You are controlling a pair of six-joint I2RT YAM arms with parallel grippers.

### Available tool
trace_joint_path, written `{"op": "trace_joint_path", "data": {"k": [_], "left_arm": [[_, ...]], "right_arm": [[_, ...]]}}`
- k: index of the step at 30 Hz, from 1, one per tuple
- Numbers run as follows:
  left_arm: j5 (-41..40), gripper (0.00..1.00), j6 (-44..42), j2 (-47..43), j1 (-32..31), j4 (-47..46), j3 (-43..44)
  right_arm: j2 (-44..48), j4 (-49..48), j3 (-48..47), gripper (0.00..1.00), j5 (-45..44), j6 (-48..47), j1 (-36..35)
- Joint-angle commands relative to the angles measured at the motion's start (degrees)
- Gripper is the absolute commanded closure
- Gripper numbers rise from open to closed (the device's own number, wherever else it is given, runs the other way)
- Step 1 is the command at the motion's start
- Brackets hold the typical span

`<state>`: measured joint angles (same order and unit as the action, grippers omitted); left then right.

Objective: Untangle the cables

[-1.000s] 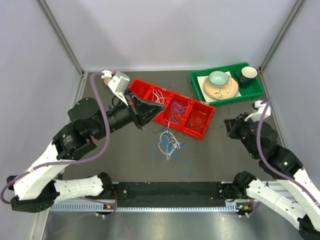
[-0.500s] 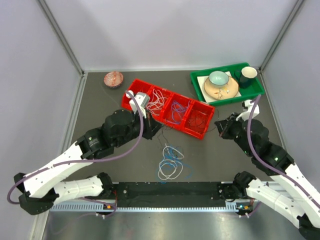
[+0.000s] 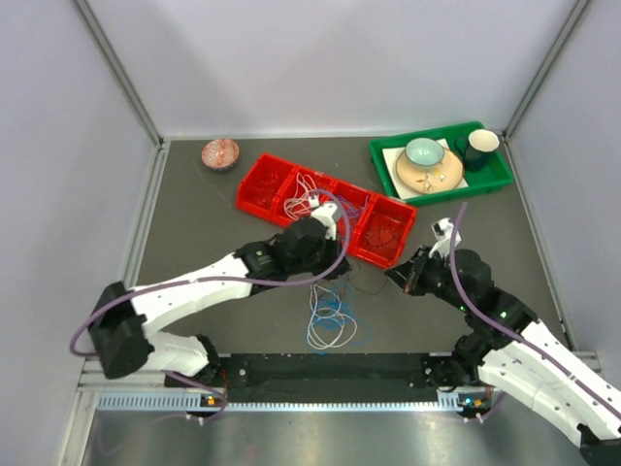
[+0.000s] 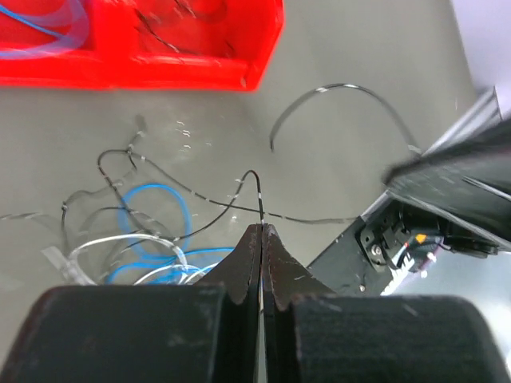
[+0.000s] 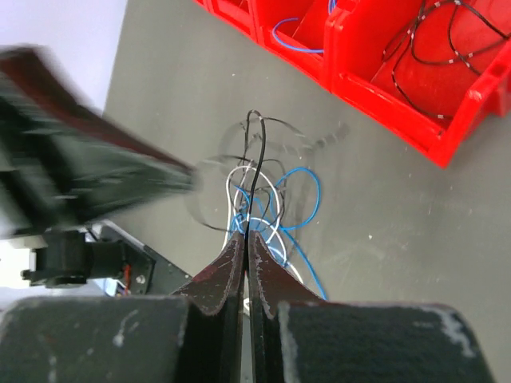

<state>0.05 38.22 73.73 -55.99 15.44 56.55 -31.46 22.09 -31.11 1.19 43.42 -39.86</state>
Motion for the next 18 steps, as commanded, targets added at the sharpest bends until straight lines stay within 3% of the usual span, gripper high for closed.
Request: {"op": "trace_joint_path", "data": {"k": [1, 5, 7, 8, 9, 10, 11, 14, 18], "left_arm": [[10.38, 1.0, 2.39, 8.34, -0.09, -9.29, 2.06], [14.7, 1.0, 3.09, 14.67, -0.44, -10.78, 4.17], [14.28, 0.97, 3.35, 15.74, -0.44, -11.13, 4.53], [13.66, 0.92, 3.01, 15.83, -0.35, -10.96, 4.7], [13.31, 0.86, 2.83, 15.13, -0.44, -10.79, 5.23], [12.96, 0.66, 2.48, 14.6, -0.35, -9.74, 5.41], [12.78, 0.57, 1.52, 14.07, -0.44, -9.12, 5.67], [11.29, 0.33, -0.24, 11.09, -0.44, -5.44, 6.64], [5.77, 0.3, -1.83, 4.86, -0.09, -0.25, 5.85]], "right_arm": [[3.69, 1.11, 1.05, 1.0, -1.01, 5.35, 0.13], [4.83, 2.25, 3.42, 1.0, -3.99, 7.38, 0.22], [5.36, 3.57, 3.86, 0.94, -5.23, 8.43, 0.13], [5.53, 3.84, 4.39, 0.8, -6.1, 8.61, 0.22], [5.19, 4.02, 4.57, 0.77, -6.03, 8.96, 0.13], [4.84, 4.1, 4.66, 0.71, -5.85, 8.96, 0.13], [3.35, 4.19, 4.57, 0.53, -5.33, 8.96, 0.13], [0.89, 4.28, 4.31, 0.4, -4.36, 8.44, 0.13], [-3.24, 4.19, 4.22, 0.23, -4.09, 7.3, 0.04]]}}
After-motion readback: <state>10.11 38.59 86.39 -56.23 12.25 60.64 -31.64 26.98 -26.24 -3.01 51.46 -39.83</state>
